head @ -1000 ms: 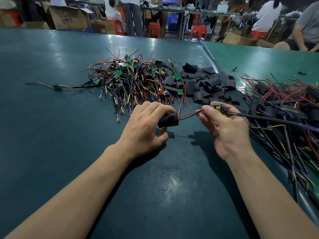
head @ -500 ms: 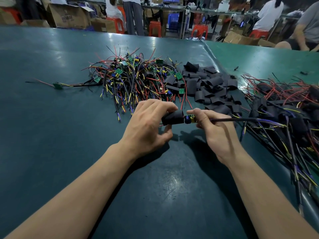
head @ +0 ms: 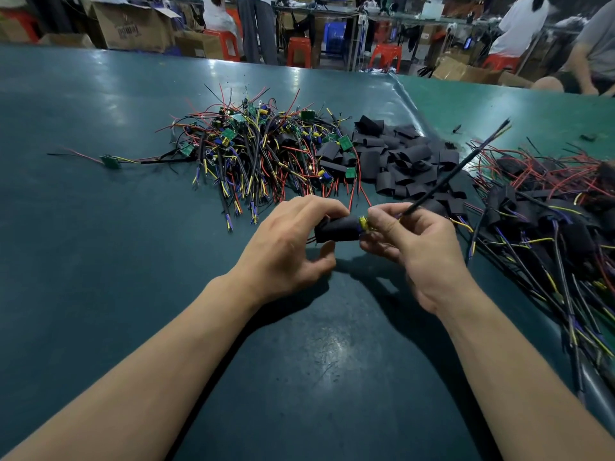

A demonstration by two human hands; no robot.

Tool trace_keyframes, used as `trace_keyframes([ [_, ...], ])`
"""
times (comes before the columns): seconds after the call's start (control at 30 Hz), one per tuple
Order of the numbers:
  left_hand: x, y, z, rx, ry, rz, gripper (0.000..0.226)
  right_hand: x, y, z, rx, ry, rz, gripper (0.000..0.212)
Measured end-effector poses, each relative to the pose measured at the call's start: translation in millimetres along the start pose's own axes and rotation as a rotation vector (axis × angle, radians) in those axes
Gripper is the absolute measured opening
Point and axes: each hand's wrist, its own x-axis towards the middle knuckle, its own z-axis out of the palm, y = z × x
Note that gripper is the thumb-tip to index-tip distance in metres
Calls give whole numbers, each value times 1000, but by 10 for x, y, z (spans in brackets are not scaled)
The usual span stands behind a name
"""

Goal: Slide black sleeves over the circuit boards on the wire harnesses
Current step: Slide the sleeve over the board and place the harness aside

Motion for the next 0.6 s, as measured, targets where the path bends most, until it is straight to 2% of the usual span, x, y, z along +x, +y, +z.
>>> trace_keyframes([
  [0.03,4,-5,-3,-9,11,-7,44,6,-9,-10,36,-19,33,3],
  [0.1,11,-8,-8,-26,28,-7,43,7,-19,-34,34,-56,54,10],
  [0.33,3,19,0,-59,53,38,39,-35,-22,-9,-89,-52,34,10],
  [0.53,14,3,0,-71,73,81,38,-51,-72,31,128,-110,167,21],
  [0.6,17,-1,10,-81,79,97,37,-55,-70,43,135,-142,206,32],
])
